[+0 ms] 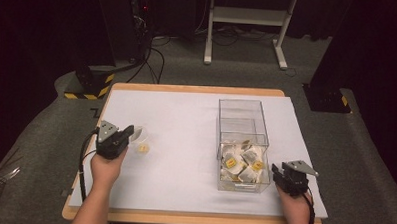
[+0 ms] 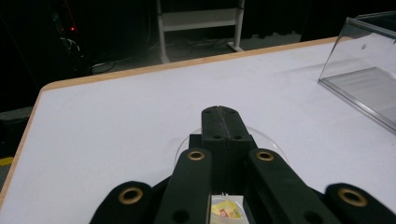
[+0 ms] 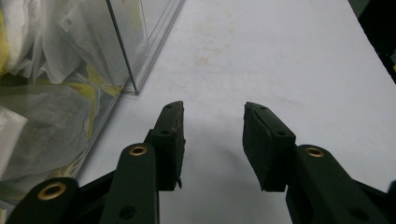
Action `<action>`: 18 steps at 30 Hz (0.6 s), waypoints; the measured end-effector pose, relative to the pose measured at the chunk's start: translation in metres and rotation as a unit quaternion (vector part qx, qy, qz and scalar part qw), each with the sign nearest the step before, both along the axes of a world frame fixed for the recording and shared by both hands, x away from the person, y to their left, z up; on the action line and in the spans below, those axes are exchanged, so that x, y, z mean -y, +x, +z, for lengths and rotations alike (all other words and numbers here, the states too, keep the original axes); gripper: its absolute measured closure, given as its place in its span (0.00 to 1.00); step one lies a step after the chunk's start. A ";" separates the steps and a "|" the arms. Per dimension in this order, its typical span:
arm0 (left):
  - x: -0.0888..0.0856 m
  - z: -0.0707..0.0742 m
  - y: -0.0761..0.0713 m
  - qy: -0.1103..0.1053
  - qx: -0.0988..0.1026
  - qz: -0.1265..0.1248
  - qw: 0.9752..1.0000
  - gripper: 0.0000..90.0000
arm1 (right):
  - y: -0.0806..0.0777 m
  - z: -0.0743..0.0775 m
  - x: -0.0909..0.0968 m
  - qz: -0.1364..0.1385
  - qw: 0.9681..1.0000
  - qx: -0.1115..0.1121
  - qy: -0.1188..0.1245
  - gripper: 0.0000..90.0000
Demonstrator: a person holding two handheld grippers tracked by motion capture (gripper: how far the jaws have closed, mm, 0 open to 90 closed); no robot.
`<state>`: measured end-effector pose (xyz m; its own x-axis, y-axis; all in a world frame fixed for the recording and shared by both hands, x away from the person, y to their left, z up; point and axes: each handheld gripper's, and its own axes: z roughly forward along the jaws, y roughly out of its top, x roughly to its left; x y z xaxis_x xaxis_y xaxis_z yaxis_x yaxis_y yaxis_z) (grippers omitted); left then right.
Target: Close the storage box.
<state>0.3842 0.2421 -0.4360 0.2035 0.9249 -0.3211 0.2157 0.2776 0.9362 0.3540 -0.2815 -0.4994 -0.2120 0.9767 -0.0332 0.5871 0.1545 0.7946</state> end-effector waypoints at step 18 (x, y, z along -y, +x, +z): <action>0.031 0.001 -0.040 -0.013 0.020 -0.022 0.999 0.59 | -0.004 0.003 -0.001 0.017 1.000 0.001 0.003 0.63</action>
<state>0.3440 0.2114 -0.4350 0.2574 0.9060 -0.3360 0.1907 0.2932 0.9368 0.3504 -0.2809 -0.4962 -0.2444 0.9692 -0.0287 0.5794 0.1697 0.7972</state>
